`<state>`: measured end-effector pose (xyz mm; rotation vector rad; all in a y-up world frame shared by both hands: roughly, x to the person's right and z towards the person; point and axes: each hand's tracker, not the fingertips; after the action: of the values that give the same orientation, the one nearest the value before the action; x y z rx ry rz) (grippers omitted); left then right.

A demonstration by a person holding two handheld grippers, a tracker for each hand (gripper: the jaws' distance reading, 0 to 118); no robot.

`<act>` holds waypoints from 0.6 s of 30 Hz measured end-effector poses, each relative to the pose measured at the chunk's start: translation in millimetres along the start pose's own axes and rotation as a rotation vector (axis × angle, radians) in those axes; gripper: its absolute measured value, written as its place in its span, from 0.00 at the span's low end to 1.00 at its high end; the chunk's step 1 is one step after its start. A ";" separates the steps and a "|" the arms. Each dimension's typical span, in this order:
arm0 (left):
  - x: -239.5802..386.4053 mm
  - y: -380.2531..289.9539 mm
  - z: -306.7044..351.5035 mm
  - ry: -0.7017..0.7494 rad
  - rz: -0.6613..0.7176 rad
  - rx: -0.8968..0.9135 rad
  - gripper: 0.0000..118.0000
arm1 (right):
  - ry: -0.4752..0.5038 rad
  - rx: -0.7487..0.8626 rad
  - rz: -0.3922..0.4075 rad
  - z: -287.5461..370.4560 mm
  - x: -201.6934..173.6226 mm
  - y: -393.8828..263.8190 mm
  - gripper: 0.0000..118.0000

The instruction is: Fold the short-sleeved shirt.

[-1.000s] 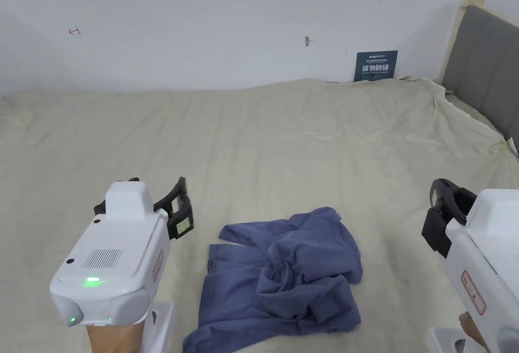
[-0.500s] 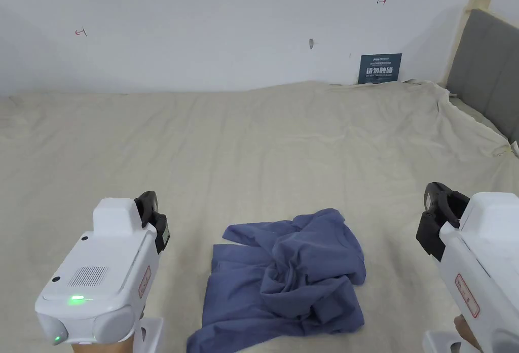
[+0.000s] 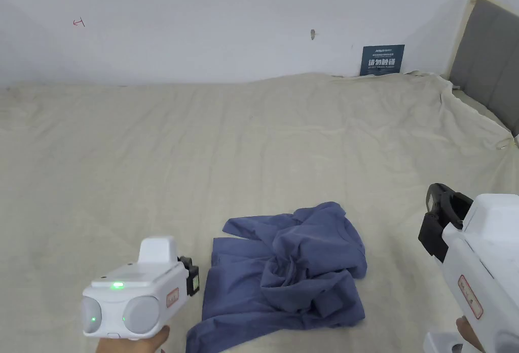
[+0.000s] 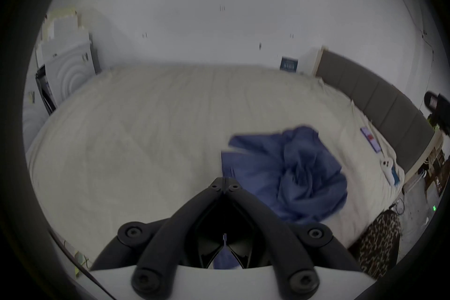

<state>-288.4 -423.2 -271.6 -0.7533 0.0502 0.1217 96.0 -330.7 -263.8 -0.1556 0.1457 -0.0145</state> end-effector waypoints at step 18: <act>19.7 -72.5 -69.8 0.018 -0.077 -0.363 0.52 | -0.011 -0.057 -0.006 -8.8 5.6 -19.8 0.00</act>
<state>-259.7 -521.6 -274.9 -1.1172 0.0155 0.0502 100.2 -351.8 -270.1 -0.2134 0.1347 -0.0153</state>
